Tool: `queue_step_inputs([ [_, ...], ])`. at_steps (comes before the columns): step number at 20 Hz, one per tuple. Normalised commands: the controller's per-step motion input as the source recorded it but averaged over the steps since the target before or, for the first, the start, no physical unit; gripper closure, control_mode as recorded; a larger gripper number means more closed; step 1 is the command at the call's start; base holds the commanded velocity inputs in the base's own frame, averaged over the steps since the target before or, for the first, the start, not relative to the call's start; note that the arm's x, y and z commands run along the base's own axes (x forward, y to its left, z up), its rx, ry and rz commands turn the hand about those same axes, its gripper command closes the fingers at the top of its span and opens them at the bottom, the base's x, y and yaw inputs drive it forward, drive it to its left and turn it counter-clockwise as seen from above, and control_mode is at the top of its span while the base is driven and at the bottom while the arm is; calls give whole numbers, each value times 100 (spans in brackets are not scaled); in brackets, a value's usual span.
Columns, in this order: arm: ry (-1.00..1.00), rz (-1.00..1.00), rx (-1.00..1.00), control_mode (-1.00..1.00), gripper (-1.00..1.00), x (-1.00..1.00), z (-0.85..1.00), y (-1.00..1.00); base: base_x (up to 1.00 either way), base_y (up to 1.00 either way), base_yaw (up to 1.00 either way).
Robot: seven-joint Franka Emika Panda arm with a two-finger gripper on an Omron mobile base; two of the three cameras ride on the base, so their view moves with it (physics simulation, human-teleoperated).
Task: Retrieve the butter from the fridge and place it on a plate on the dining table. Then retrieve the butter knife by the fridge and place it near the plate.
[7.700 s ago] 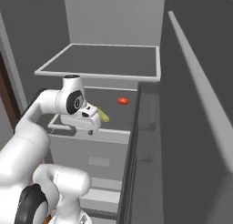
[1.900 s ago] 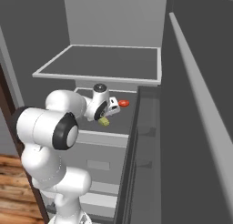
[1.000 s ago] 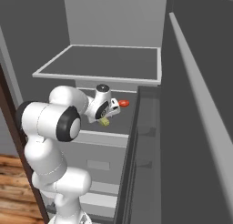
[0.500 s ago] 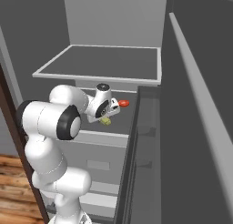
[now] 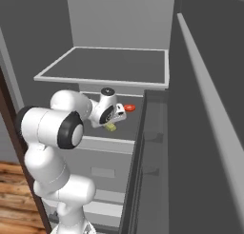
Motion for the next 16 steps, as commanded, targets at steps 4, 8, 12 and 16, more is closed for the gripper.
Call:
queue_step_inputs([
  [4,-3,-34,0,-100,100,-14,0,0,0,0,0],
  [8,0,-38,0,-100,100,-4,3,0,0,0,0],
  [12,0,-34,3,-100,100,-1,23,-1,0,0,0],
  [16,0,-9,11,-100,100,0,17,-16,0,0,0],
])
